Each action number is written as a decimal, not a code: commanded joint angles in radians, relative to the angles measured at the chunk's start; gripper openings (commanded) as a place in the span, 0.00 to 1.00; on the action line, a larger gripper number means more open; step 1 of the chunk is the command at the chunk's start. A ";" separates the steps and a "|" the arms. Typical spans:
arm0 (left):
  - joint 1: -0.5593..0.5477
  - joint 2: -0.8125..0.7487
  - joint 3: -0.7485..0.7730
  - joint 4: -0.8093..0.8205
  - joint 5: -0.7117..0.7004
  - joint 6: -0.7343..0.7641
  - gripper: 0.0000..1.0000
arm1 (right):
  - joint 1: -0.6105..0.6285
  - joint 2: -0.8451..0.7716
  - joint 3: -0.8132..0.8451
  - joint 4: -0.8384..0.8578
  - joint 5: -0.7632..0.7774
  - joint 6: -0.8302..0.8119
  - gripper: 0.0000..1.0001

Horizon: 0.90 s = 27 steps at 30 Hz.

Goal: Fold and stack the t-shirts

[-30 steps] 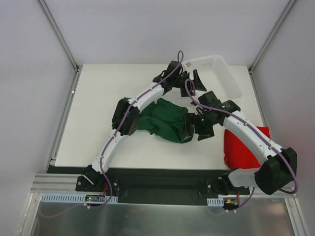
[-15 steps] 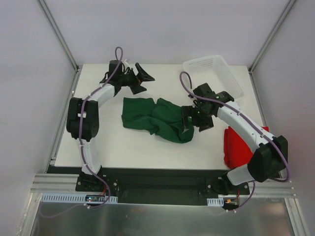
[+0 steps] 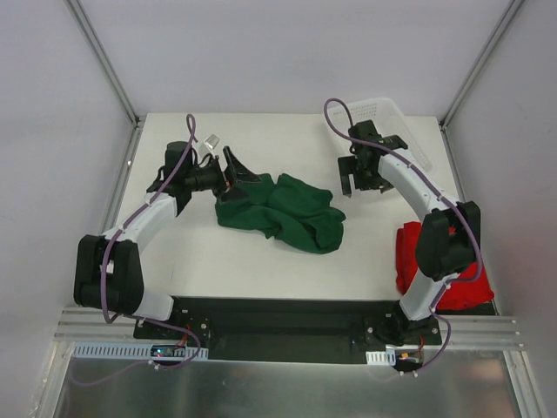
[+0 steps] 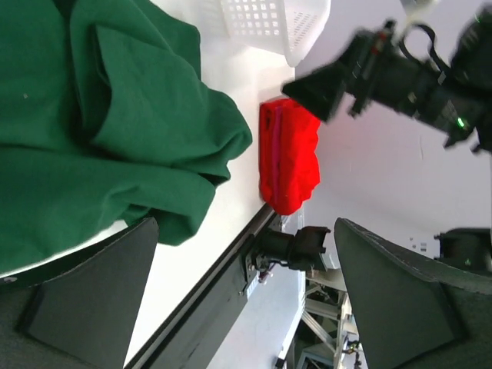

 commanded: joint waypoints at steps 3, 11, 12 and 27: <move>0.004 -0.144 -0.088 0.001 0.054 -0.001 0.99 | -0.028 0.102 0.080 0.150 0.058 -0.088 0.96; 0.004 -0.226 -0.117 -0.083 0.058 0.000 0.99 | -0.059 0.266 0.254 0.221 -0.051 -0.139 0.96; 0.004 -0.238 -0.118 -0.091 0.055 0.003 0.99 | -0.059 0.280 0.281 0.207 -0.054 -0.139 0.96; 0.004 -0.253 -0.117 -0.158 0.031 0.011 0.99 | -0.071 0.509 0.477 0.180 -0.200 -0.141 0.31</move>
